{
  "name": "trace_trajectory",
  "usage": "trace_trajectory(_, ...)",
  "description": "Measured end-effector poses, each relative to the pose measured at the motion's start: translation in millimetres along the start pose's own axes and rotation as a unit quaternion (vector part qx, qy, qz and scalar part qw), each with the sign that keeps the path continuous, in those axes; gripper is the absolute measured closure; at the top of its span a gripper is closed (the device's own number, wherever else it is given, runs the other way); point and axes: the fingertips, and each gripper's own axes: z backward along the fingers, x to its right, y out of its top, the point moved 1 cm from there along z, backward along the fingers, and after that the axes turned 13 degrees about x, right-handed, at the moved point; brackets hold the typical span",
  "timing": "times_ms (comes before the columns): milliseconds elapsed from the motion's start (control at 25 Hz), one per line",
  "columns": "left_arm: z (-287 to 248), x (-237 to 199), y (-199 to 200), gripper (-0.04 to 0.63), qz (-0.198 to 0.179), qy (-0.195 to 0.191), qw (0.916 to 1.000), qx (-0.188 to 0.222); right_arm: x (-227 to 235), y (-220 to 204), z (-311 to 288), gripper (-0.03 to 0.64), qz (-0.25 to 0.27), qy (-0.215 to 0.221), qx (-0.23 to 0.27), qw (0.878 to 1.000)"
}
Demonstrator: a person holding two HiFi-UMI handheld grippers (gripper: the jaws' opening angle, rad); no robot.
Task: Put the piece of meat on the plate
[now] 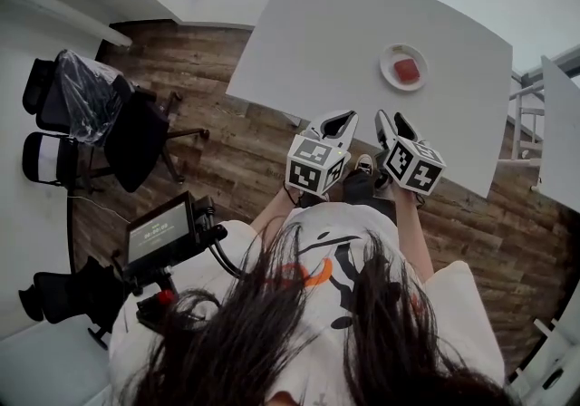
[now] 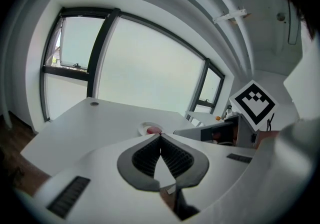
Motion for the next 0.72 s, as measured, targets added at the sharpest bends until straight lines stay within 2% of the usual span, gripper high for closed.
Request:
trace_trajectory(240,48.0,16.0,-9.8,0.591,0.006,-0.019,0.9998,0.008,-22.8,-24.0,46.2,0.416,-0.017,-0.009,0.026,0.999)
trace_trajectory(440,80.3,37.2,-27.9,0.589,0.022,-0.042,0.9988,-0.005,-33.4,-48.5,89.6,0.416,-0.023,-0.032,0.024,0.999)
trace_trajectory(720,96.8,68.2,-44.8,0.591,0.029,-0.068,0.9971,-0.019,-33.7,-65.6,128.5,0.416,-0.035,-0.046,0.026,0.998)
